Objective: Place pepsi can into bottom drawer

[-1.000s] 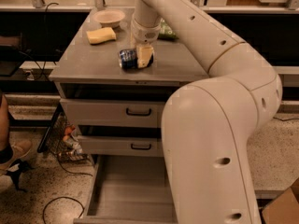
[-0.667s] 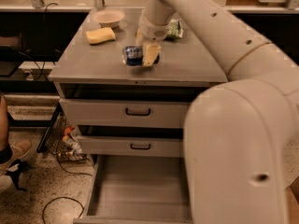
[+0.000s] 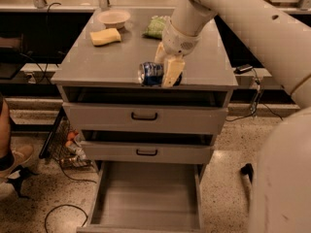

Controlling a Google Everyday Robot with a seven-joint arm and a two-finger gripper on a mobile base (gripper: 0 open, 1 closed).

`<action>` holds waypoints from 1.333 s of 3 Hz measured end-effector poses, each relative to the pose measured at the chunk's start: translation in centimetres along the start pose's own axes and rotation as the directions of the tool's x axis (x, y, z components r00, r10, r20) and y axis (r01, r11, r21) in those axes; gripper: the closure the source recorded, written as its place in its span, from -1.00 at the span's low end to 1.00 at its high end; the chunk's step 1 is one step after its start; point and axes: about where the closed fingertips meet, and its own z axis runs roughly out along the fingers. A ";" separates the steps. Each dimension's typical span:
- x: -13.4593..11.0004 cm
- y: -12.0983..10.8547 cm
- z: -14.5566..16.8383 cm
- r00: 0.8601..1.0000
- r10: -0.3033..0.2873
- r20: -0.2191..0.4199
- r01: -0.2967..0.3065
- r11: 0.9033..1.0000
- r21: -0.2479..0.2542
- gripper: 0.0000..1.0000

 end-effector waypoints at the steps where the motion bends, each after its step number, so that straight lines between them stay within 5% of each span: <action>1: 0.1 0.5 0.5 1.000 0.003 0.006 -0.003 1.000 -0.012 1.00; 2: 0.0 0.5 0.5 1.000 0.003 0.006 -0.003 1.000 -0.012 1.00; 3: -1.0 2.8 2.7 0.999 0.026 0.023 -0.025 0.998 -0.056 1.00; 4: -4.5 6.9 7.4 0.992 0.081 0.100 -0.069 0.990 -0.124 1.00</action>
Offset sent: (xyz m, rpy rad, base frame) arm -0.0059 -0.0046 -0.0099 0.0162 0.0348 -0.0124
